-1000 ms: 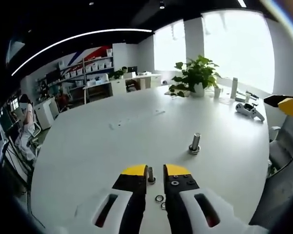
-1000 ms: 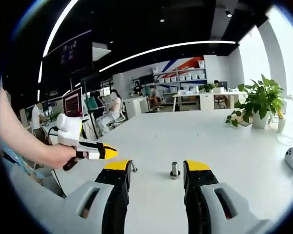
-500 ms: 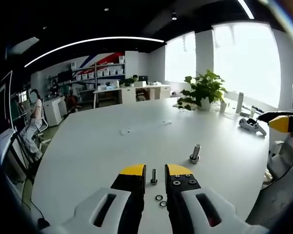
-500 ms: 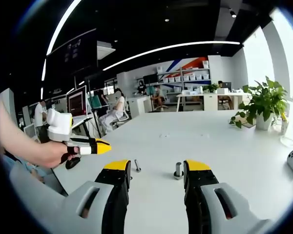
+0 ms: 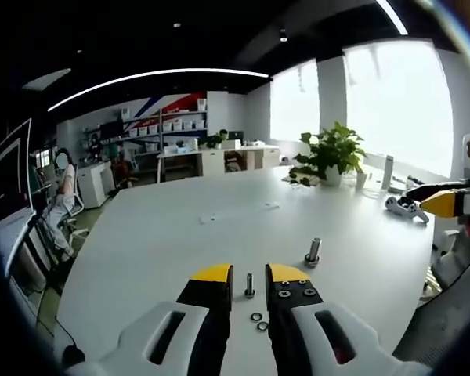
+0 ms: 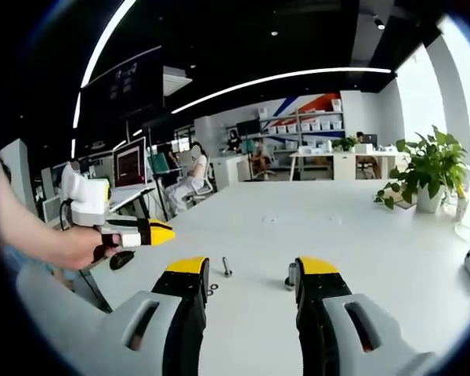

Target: Place the washer onto the threaded stud by aligning its center hole with the stud, sliding it down to the base, and recovering from edge contact or off-axis alignment until the washer reaches the visible bottom stop.

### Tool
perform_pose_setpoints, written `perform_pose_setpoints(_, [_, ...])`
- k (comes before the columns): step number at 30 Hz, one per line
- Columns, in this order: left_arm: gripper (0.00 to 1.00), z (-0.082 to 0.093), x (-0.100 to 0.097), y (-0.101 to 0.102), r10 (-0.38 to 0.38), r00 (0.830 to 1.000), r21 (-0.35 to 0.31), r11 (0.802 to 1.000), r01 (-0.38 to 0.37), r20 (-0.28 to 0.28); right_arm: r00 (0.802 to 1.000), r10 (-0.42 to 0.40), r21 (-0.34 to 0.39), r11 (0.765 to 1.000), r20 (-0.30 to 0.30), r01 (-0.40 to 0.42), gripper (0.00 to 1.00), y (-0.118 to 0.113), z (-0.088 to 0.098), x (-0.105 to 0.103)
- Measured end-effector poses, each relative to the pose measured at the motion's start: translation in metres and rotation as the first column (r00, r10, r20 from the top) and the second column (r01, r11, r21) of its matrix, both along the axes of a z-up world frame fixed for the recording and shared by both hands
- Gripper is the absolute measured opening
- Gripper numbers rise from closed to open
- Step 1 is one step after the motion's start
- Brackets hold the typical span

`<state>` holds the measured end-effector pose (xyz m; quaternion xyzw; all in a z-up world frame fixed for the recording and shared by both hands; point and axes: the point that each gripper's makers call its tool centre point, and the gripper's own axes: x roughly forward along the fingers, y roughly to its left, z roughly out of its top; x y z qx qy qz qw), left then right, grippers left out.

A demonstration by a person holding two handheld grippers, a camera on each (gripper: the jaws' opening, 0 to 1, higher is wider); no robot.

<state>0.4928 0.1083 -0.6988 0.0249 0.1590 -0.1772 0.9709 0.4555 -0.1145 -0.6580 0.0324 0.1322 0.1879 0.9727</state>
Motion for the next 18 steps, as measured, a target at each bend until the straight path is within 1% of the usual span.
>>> perform_pose_setpoints(5, [0.14,0.000,-0.005,0.000,0.012,1.000,0.001,1.000,-0.012,0.013,1.000,0.017,0.010,1.000,-0.001,-0.017,0.46,0.004,0.000,-0.001])
perform_pose_setpoints(10, [0.14,-0.007,-0.009,0.001,0.024,1.000,0.009,1.000,-0.024,0.006,0.999,0.034,0.012,0.999,0.005,-0.034,0.46,0.008,0.002,-0.002])
perform_pose_setpoints(15, [0.14,-0.016,-0.012,0.000,0.043,0.999,0.022,0.999,-0.043,-0.005,1.000,0.020,0.027,0.999,0.016,-0.020,0.47,0.003,0.005,-0.002])
perform_pose_setpoints(18, [0.14,-0.019,-0.013,-0.002,0.053,0.999,0.023,0.998,-0.053,-0.006,1.000,0.012,0.036,0.999,0.018,-0.013,0.47,0.001,0.006,-0.001])
